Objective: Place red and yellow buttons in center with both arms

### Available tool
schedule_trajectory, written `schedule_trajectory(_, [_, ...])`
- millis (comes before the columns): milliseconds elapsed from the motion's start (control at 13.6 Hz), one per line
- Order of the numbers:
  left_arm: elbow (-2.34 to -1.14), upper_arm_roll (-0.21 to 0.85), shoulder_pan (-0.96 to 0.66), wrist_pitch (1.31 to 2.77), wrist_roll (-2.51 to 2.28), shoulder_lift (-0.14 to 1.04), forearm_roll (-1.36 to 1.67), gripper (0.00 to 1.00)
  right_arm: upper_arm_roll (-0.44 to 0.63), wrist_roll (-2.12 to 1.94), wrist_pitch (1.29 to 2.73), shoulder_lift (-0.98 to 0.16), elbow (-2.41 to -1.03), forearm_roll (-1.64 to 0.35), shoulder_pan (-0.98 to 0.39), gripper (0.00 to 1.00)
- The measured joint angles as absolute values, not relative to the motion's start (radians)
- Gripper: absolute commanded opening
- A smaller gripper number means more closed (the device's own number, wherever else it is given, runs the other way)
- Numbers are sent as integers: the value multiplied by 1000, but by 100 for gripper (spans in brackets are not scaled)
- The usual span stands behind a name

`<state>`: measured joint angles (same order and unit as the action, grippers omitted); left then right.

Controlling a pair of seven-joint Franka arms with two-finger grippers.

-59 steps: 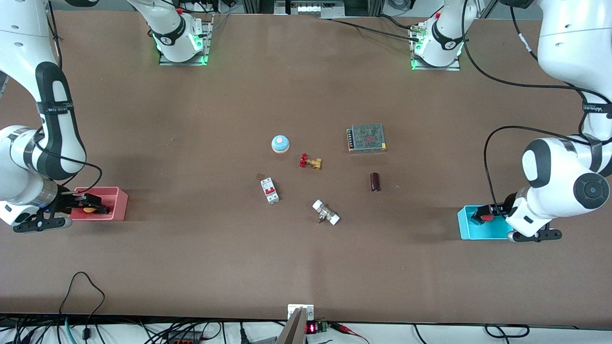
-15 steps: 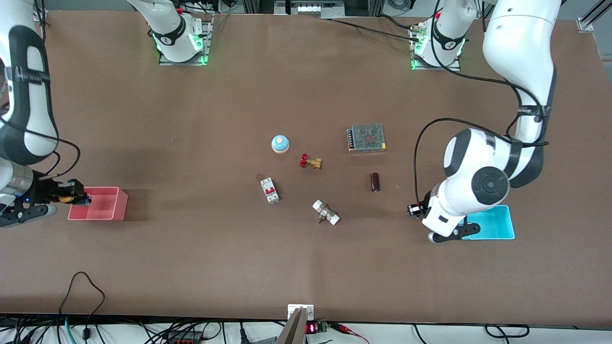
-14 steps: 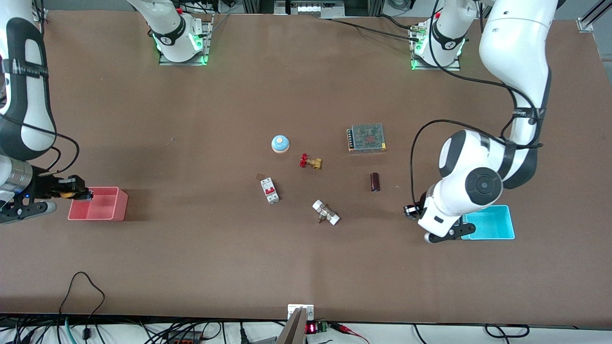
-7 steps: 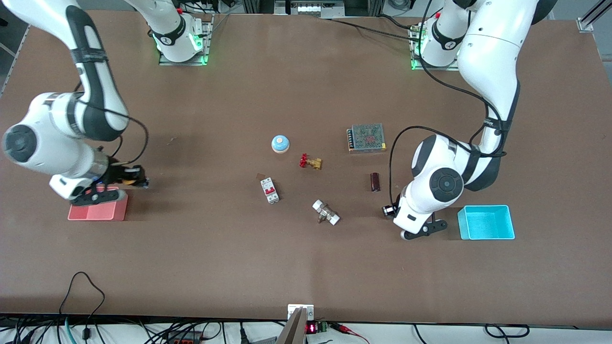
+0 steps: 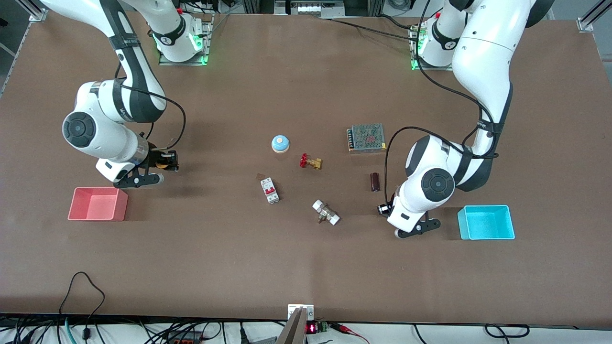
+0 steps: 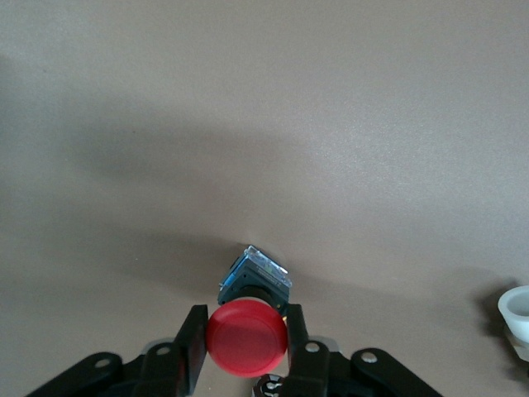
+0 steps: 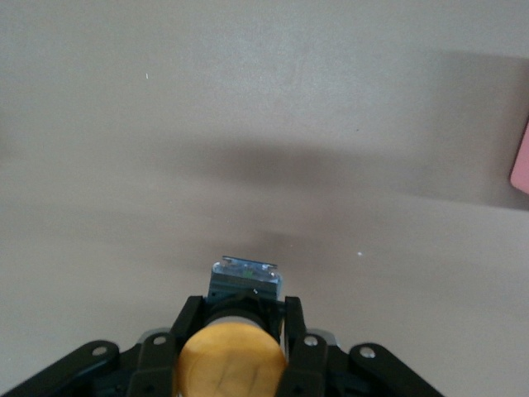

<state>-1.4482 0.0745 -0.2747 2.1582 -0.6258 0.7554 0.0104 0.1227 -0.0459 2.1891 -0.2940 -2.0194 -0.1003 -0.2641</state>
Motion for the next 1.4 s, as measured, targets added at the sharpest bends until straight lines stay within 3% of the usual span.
schedule_trajectory(147, [-1445,73,-274,2161,-626,755,10,100,123,-17,2226,-319,-2026,-100,-268,24])
schedule_trajectory(588, [-1419,48,-250,2145,-614,702,9,100,122,43,2358,-414,-2019,-100,-306,24])
schedule_trajectory(1176, [-1416,40,-122,1870,-357,465,-43,100,119,38,2433,-500,-1990,-100,-328,26])
schedule_trajectory(1250, [-1416,40,-112,1843,-333,438,-44,100,119,35,2433,-500,-1988,-99,-329,67])
schedule_trajectory(1324, [-1416,40,-102,1816,-308,411,-44,100,119,34,2433,-501,-1987,-100,-329,100])
schedule_trajectory(1397, [-1416,40,-89,1790,-281,383,-45,100,119,34,2435,-504,-1981,-100,-329,100])
